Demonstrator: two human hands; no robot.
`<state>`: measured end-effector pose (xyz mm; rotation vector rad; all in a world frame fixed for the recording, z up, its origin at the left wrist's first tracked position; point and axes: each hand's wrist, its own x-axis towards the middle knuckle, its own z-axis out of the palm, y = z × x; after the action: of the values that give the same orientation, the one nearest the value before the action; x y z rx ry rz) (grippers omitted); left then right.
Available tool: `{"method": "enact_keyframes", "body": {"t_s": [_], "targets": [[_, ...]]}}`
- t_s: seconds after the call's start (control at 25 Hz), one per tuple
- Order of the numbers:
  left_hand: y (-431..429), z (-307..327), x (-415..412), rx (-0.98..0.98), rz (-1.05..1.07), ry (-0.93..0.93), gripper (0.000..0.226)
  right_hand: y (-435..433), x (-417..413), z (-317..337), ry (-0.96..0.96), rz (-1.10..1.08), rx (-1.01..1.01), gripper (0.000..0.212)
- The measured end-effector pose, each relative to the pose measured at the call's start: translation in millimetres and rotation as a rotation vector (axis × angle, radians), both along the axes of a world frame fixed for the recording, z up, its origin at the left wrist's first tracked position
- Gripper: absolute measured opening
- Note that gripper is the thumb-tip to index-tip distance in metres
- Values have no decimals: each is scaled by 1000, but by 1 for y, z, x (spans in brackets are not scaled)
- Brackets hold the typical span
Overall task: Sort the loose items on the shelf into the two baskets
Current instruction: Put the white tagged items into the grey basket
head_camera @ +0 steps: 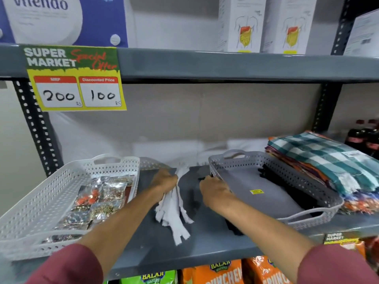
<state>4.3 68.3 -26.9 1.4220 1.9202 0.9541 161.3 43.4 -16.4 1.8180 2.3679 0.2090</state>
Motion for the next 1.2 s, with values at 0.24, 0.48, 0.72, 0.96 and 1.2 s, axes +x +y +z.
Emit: {"method": "enact_keyframes", "body": {"t_s": [0.24,0.48,0.72,0.96,1.2], "targets": [[6,-7,10,-83,-31,-153,42,-9,14,11,250,59,22,7],[17,65,47,24,-119,-436,27,8,76,85,667,26,94,30],[33,119,132,53,-197,-363,7,24,151,106,709,-20,183,27],[54,54,197,-68,-240,-65,13,51,180,62,523,-128,50,19],[53,16,210,-88,-279,572,30,62,185,13,566,-212,-261,30]]}}
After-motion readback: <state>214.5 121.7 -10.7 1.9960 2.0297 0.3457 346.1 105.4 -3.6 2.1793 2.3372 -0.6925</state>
